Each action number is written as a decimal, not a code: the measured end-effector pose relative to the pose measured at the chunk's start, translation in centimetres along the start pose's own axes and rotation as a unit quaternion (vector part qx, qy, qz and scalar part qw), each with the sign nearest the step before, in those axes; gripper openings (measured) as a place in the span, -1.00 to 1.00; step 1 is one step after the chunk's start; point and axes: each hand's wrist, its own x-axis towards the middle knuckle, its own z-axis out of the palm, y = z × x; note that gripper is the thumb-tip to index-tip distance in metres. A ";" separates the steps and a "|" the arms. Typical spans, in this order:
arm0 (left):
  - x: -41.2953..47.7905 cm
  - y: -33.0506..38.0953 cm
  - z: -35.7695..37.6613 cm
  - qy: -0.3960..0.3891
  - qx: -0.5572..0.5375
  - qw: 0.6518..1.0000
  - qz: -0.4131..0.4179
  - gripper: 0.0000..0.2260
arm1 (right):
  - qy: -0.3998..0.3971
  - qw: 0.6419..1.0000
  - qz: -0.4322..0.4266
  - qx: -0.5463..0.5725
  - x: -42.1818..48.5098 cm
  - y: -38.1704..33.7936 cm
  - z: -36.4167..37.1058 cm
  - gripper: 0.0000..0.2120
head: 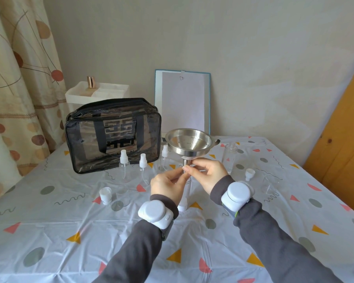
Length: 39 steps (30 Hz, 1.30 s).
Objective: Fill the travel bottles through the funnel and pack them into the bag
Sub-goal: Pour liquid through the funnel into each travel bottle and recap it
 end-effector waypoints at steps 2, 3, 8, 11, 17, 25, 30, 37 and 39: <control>0.0 0.0 0.0 0.000 -0.003 1.000 -0.004 -0.86 | 0.001 1.000 0.002 0.005 0.0 0.0 0.0 -0.91; 0.0 0.0 0.0 0.001 -0.004 1.000 -0.005 -0.86 | 0.002 1.000 0.002 0.009 -0.1 0.0 0.0 -0.91; 0.0 0.1 -0.1 0.004 0.001 1.000 -0.003 -0.89 | -0.007 1.000 -0.005 0.009 -0.2 -0.2 0.0 -0.91; 0.0 0.2 -0.1 0.007 -0.002 1.000 -0.004 -0.89 | -0.009 1.000 -0.008 0.006 -0.2 -0.3 -0.1 -0.87; 0.1 0.1 -0.2 0.004 0.000 1.000 -0.008 -0.88 | -0.008 1.000 -0.006 0.006 -0.2 -0.4 0.0 -0.84; 0.2 -0.1 -0.1 0.004 -0.018 1.000 -0.018 -0.87 | -0.003 0.997 0.059 0.042 -0.4 1.3 -0.6 -0.76; 0.4 -0.3 -0.1 0.011 -0.031 0.999 -0.027 -0.86 | 0.144 0.982 0.113 0.042 -0.7 4.7 -3.0 -0.80; 0.5 -0.4 0.1 0.011 -0.039 0.999 -0.023 -0.88 | 0.269 0.934 0.216 -0.096 1.9 8.9 -6.9 -0.44; 0.5 -0.3 0.1 0.013 -0.037 0.999 -0.016 -0.91 | 0.222 0.941 0.235 -0.100 3.1 9.4 -7.2 -0.29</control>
